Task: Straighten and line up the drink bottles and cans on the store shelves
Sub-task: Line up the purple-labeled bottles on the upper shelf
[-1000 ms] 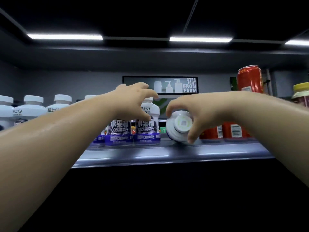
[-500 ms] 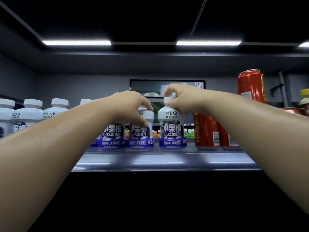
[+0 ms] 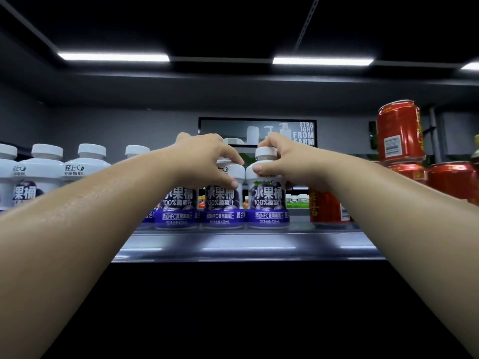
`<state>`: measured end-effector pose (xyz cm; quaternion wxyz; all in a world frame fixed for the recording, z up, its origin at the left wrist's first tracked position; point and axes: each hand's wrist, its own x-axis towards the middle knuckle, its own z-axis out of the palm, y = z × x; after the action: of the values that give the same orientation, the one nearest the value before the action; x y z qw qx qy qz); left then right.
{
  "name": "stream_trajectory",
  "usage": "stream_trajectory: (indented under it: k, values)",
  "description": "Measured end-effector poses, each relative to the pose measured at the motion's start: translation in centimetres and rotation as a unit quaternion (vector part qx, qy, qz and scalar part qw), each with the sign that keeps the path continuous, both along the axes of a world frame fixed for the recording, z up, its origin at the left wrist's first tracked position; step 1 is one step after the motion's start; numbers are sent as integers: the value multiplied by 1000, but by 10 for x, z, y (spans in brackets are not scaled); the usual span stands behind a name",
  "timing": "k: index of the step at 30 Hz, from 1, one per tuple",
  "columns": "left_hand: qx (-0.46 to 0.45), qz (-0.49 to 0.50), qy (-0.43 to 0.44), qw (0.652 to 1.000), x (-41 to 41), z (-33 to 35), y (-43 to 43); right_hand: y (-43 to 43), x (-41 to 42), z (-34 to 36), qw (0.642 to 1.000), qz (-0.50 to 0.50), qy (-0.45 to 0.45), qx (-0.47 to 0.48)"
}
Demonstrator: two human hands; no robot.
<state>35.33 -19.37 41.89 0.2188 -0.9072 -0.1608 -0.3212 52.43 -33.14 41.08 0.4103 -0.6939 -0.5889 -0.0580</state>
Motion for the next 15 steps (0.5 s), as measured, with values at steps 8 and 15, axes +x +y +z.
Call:
stream_trajectory:
  k: [8, 15]
  values:
    - [162, -25, -94, 982, -29, -77, 8, 10, -38, -61, 967, -149, -182, 100]
    - [96, 27, -195, 976, -84, -135, 41, 42, -93, -135, 889, -261, -352, 137]
